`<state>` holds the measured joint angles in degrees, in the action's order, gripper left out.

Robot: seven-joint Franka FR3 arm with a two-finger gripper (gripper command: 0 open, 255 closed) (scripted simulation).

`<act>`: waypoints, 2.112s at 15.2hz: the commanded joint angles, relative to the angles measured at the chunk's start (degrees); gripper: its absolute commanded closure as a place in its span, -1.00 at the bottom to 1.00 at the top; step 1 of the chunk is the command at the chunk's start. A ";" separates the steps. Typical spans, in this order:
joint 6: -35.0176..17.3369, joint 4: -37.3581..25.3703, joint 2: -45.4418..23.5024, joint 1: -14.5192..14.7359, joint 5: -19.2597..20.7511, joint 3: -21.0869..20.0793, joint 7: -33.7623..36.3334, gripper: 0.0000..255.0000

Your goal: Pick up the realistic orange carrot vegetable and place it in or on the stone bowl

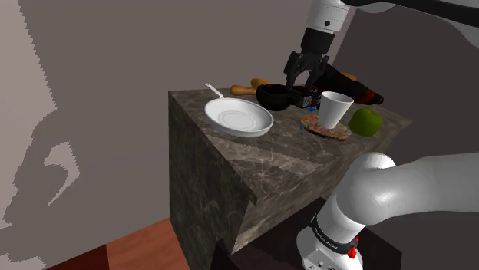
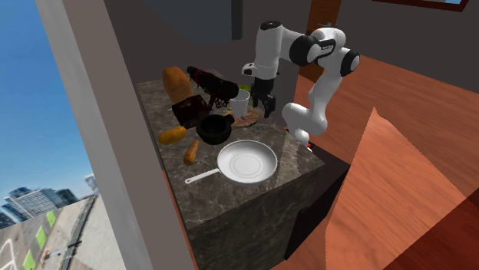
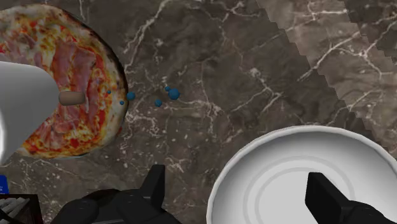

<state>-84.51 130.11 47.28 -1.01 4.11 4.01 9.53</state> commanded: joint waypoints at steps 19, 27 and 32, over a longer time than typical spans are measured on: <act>-10.50 -24.35 -40.23 8.33 -4.42 21.17 -44.91 -1.00; -6.25 -45.57 -63.02 5.51 -14.38 22.22 -63.52 -1.00; -10.42 -40.64 -62.15 6.05 -14.08 21.93 -63.47 -1.00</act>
<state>-94.03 88.62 -14.86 4.93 -9.93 26.01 -53.91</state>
